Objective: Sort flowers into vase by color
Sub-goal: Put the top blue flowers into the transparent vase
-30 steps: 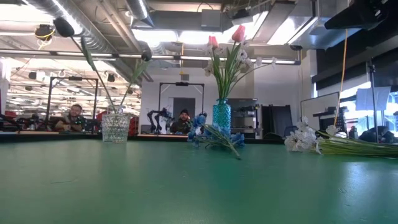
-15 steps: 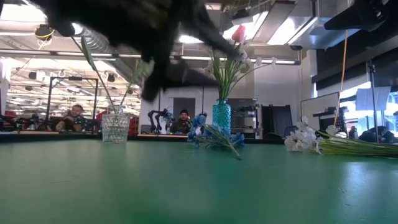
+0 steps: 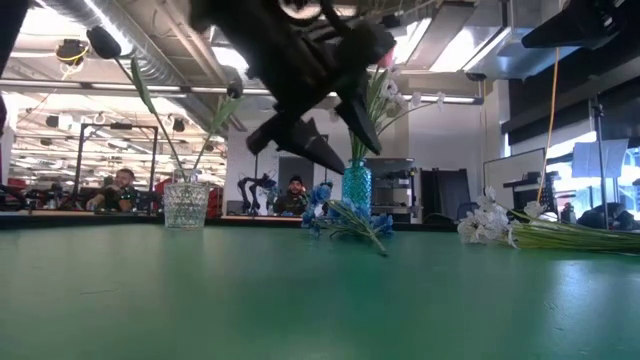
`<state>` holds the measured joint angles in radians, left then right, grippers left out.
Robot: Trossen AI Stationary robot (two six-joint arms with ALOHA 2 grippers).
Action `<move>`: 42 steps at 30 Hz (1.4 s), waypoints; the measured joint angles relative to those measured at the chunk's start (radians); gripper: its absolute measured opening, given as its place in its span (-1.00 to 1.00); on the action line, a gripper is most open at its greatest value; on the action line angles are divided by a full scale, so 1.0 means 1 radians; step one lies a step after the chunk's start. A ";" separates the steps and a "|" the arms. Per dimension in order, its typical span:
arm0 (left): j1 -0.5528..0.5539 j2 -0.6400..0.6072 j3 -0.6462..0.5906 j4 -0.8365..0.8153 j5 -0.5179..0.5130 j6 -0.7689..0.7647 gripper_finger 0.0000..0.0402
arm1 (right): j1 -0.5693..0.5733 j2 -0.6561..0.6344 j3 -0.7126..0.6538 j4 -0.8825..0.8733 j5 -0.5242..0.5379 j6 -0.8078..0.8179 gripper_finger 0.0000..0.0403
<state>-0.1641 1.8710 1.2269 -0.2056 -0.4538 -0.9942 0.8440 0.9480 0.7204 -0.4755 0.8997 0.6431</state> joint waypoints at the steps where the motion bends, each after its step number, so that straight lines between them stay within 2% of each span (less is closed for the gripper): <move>1: 0.011 0.012 0.018 -0.019 0.000 0.000 0.13 | 0.000 0.000 0.000 -0.001 0.000 -0.002 0.97; 8: 0.056 0.183 0.203 -0.143 0.063 0.005 0.13 | 0.000 -0.001 0.000 -0.014 0.005 -0.020 0.97; 13: 0.059 0.314 0.409 -0.485 0.030 -0.029 0.13 | 0.000 -0.001 0.000 -0.015 0.005 -0.020 0.97; 16: 0.066 0.350 0.476 -0.565 0.029 -0.050 0.13 | 0.000 -0.001 0.000 -0.015 0.000 -0.020 0.97; 22: 0.082 0.357 0.490 -0.508 0.089 -0.051 0.13 | 0.000 -0.001 0.000 -0.015 -0.001 -0.020 0.97; 28: 0.090 0.357 0.490 -0.540 0.099 -0.080 0.09 | 0.000 -0.001 0.000 -0.014 -0.002 -0.018 0.97; 38: 0.139 0.357 0.490 -0.546 0.103 -0.085 -0.25 | 0.000 -0.001 0.000 -0.001 0.016 -0.013 0.97; 42: 0.138 0.373 0.490 -0.539 0.155 -0.072 -0.39 | 0.000 -0.001 0.000 0.003 0.014 -0.013 0.97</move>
<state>-0.0261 2.2435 1.7165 -0.7441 -0.2989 -1.0665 0.8440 0.9474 0.7200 -0.4729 0.9141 0.6300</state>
